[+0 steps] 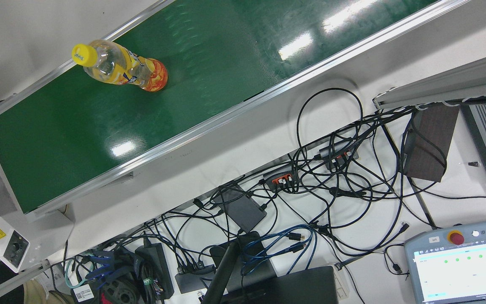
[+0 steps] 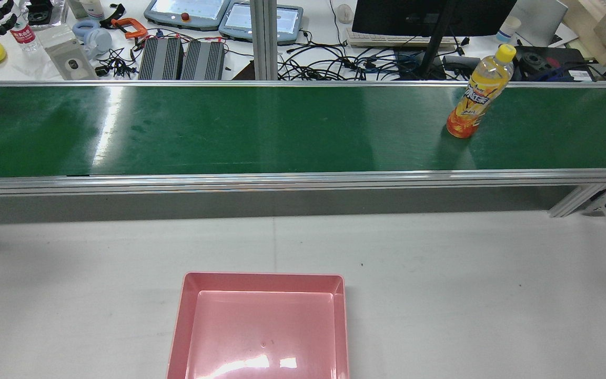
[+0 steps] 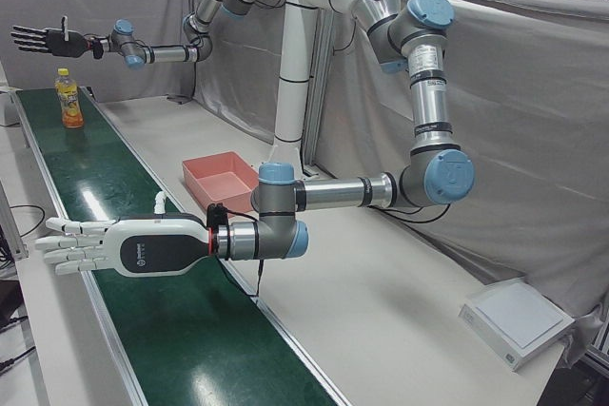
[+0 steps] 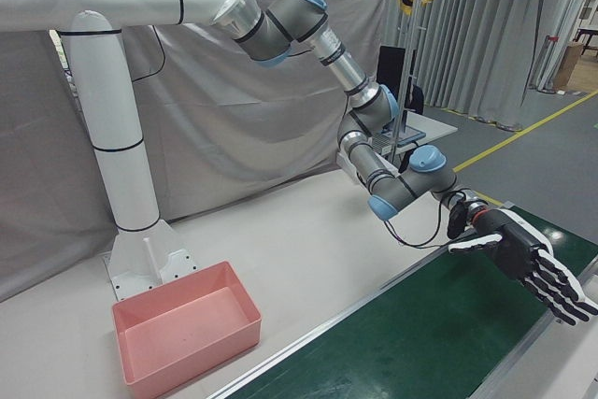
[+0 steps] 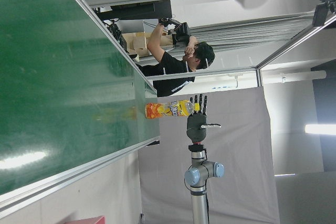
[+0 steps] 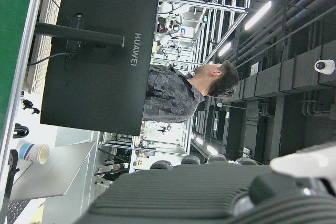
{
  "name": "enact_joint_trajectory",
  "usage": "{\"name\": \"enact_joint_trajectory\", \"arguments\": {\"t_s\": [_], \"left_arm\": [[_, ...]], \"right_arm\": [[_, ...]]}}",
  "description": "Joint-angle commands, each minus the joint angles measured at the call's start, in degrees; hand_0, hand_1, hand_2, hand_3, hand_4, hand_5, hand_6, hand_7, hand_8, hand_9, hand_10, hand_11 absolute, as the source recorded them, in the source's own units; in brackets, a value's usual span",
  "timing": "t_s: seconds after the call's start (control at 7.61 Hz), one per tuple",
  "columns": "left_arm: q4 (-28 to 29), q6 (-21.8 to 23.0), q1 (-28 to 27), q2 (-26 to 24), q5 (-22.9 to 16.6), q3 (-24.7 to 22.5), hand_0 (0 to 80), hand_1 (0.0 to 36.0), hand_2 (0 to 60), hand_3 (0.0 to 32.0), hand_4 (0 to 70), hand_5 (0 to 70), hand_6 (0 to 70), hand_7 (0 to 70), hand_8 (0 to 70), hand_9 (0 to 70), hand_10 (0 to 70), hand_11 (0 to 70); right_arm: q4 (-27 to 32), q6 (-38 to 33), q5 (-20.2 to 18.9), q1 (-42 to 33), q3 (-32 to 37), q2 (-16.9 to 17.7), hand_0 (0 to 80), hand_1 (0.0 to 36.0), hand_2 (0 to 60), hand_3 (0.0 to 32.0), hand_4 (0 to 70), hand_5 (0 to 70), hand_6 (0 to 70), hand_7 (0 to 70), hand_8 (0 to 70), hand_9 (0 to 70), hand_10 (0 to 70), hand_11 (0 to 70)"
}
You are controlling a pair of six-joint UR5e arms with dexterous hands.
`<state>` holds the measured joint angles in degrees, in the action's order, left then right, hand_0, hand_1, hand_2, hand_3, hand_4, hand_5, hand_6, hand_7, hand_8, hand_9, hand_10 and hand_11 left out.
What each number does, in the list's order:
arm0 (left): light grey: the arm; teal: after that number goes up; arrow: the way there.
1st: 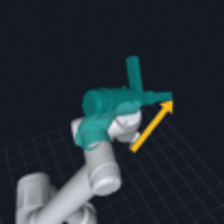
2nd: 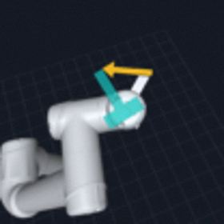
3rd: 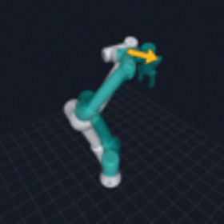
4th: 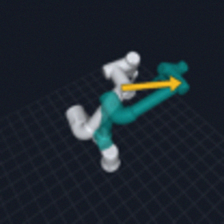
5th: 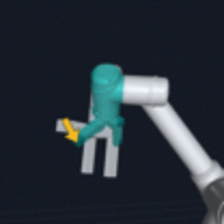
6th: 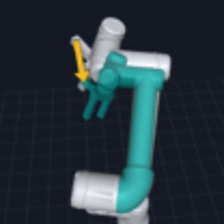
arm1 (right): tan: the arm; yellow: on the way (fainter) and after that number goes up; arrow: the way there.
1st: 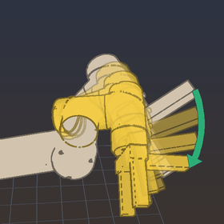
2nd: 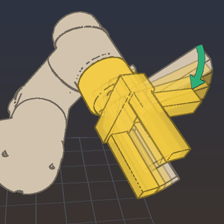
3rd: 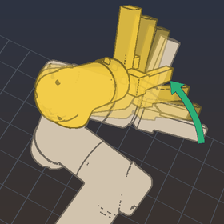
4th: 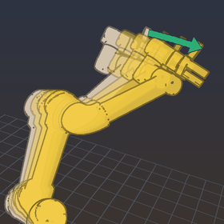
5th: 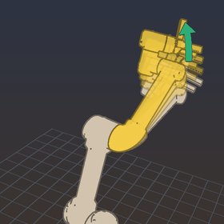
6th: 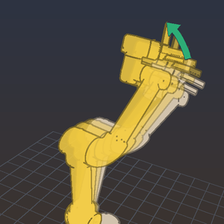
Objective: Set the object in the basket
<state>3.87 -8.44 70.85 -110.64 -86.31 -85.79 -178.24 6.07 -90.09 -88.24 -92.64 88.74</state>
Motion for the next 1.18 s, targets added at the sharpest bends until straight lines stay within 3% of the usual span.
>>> {"name": "enact_joint_trajectory", "arguments": {"t_s": [0.0,1.05], "left_arm": [[0.00,0.00,0.08,0.08,0.00,-0.51,74.7,13.5,0.0,0.0,0.9,17.7,0.0,0.0,0.0,0.0,0.0,1.8],[-0.26,0.09,0.26,0.16,0.00,-1.83,74.9,13.6,0.0,0.0,1.1,15.6,0.0,0.0,0.0,0.0,0.0,2.0]], "right_arm": [[0.00,0.00,0.00,0.00,0.00,0.03,0.0,0.0,0.0,0.0,0.0,0.0,0.0,0.0,0.0,0.0,0.0,0.0],[0.00,0.00,0.00,0.00,0.00,-0.05,0.0,0.0,0.0,0.0,0.0,0.0,0.0,0.0,0.0,0.0,0.0,0.0]]}}
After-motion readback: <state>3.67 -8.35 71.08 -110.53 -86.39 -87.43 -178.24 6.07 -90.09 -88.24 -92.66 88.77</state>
